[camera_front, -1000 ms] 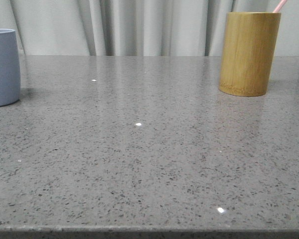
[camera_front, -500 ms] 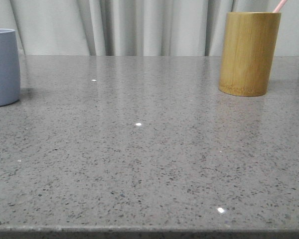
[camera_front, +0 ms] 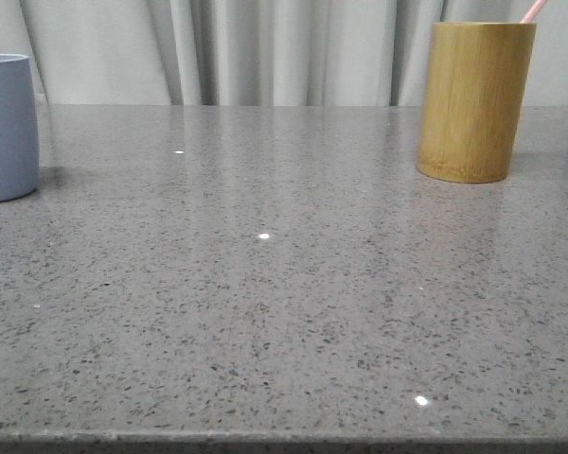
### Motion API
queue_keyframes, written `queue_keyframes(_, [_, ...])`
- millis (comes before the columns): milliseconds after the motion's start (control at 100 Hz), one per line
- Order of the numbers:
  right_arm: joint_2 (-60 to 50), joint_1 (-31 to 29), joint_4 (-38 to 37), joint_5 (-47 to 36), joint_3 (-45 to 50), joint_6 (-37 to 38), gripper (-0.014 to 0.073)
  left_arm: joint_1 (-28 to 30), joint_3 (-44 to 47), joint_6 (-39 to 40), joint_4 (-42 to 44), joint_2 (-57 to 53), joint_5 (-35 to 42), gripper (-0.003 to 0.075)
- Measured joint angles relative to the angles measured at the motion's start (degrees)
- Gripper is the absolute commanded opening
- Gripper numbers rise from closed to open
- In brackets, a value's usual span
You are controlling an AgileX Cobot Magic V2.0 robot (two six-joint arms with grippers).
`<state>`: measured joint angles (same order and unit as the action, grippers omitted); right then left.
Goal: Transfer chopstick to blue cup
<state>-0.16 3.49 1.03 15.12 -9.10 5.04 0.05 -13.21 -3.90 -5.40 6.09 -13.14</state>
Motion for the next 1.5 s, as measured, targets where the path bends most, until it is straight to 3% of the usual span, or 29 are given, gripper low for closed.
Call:
queue_keyframes(250, [8.0,0.0,0.1,18.2,-17.3,0.1,-0.0067,0.0,-21.8,0.0,-1.8,15.4,-24.6,-0.0019])
queue_keyframes(390, [13.4,0.0,0.2,29.4,-27.0,0.1,-0.0067,0.0,-31.0,0.0,-2.1,22.1,-33.4,-0.0019])
queue_keyframes(520, [17.4,0.0,0.2,36.1,-32.9,0.1,-0.0067,0.0,-34.7,0.0,-2.2,24.9,-36.1,-0.0019])
queue_keyframes(840, [18.2,0.0,0.2,36.6,-33.7,0.1,-0.0064,0.0,-35.1,0.0,-2.3,25.3,-37.7,-0.0018])
queue_keyframes(910, [18.2,0.0,0.2,36.6,-33.7,0.1,-0.0027,0.0,-35.1,0.0,-2.3,25.3,-37.7,-0.0013])
queue_keyframes(1020, [18.2,0.0,0.2,36.6,-33.7,0.1,0.0147,0.0,-35.1,0.0,-2.3,25.3,-37.8,0.0092])
queue_keyframes(1150, [18.2,0.0,0.2,36.6,-33.7,0.1,0.0466,0.0,-35.1,0.0,-2.3,25.3,-37.8,0.0373])
queue_keyframes(1240, [18.2,0.0,0.2,36.6,-33.7,0.1,0.061,0.0,-35.1,0.0,-2.3,25.3,-37.8,0.0564])
queue_keyframes(1310, [18.2,0.0,0.2,36.6,-33.7,0.1,0.0647,0.0,-35.1,0.0,-2.3,25.3,-37.8,0.0628])
queue_keyframes(1500, [18.2,0.0,0.3,36.6,-33.7,0.1,0.0645,0.0,-35.1,0.0,-2.3,25.3,-37.8,0.0617])
